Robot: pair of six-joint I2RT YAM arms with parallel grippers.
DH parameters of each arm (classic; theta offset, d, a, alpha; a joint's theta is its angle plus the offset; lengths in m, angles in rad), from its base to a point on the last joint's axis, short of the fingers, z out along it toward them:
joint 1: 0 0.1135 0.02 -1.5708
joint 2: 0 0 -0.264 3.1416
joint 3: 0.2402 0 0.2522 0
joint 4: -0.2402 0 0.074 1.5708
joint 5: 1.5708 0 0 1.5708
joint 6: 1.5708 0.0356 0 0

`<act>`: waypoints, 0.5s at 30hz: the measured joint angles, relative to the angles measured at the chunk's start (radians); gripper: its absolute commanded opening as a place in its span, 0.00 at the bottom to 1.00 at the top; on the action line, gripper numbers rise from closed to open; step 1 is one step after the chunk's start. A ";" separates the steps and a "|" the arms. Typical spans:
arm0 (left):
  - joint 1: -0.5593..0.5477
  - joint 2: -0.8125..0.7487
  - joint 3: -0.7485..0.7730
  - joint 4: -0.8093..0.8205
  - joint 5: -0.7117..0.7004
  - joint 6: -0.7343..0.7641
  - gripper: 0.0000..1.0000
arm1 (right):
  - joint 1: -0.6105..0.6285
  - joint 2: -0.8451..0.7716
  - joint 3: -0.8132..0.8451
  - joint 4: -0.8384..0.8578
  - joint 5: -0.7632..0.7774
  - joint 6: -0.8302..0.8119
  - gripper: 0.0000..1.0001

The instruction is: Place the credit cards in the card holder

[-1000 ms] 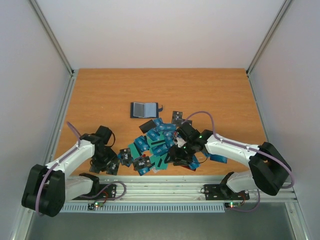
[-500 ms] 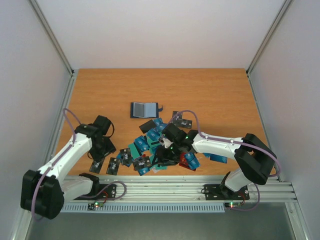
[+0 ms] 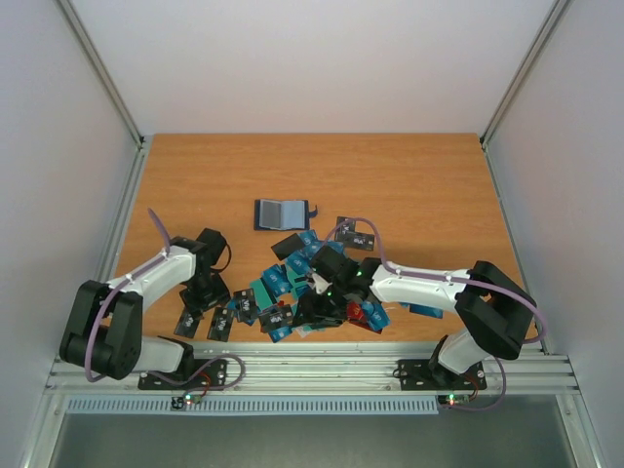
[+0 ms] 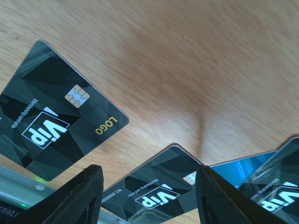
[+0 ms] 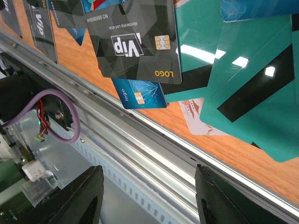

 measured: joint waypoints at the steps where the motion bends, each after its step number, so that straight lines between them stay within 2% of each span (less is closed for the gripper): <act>1: 0.000 0.001 -0.009 0.007 0.002 0.000 0.57 | 0.003 0.000 0.000 0.000 0.001 0.001 0.54; 15: 0.000 0.003 -0.043 0.006 0.027 -0.006 0.60 | 0.027 0.048 0.045 0.011 -0.003 0.001 0.54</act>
